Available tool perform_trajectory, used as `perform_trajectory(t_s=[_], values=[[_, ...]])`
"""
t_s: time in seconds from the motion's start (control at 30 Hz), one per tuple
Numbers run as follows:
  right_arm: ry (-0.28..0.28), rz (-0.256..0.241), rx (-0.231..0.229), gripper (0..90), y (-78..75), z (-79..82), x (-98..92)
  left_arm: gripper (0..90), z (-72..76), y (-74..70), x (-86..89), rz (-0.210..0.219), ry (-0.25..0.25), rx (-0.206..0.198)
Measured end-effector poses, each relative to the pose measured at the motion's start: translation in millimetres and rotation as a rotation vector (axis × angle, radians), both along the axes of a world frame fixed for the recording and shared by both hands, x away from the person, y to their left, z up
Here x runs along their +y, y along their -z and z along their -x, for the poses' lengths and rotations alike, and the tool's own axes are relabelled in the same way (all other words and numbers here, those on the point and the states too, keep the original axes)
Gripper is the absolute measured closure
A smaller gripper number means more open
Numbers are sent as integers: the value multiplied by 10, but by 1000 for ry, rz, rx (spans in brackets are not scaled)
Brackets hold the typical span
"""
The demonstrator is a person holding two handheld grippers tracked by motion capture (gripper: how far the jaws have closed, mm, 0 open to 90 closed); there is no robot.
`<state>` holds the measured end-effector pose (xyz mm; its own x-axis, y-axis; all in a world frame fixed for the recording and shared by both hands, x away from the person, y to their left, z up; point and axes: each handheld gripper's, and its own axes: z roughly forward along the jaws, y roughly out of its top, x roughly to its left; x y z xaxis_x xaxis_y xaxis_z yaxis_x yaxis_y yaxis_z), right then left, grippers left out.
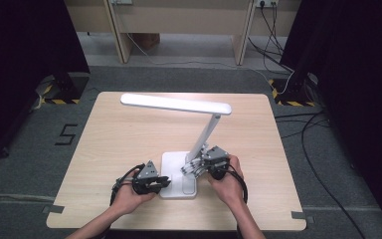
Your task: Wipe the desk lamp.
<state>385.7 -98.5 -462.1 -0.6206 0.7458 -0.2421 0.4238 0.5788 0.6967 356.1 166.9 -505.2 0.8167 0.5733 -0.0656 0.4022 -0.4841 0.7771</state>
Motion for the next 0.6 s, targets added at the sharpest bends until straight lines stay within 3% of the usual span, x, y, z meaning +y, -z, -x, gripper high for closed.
perform_trajectory(t_s=[0.27, 0.6], values=[[-15, 9, 32, 846, 74, 16, 68, 779, 0, 0, 0, -1, 0, -2], [-19, 4, 21, 846, 117, 0, 83, 780, -2, -2, -4, 0, 1, 1]])
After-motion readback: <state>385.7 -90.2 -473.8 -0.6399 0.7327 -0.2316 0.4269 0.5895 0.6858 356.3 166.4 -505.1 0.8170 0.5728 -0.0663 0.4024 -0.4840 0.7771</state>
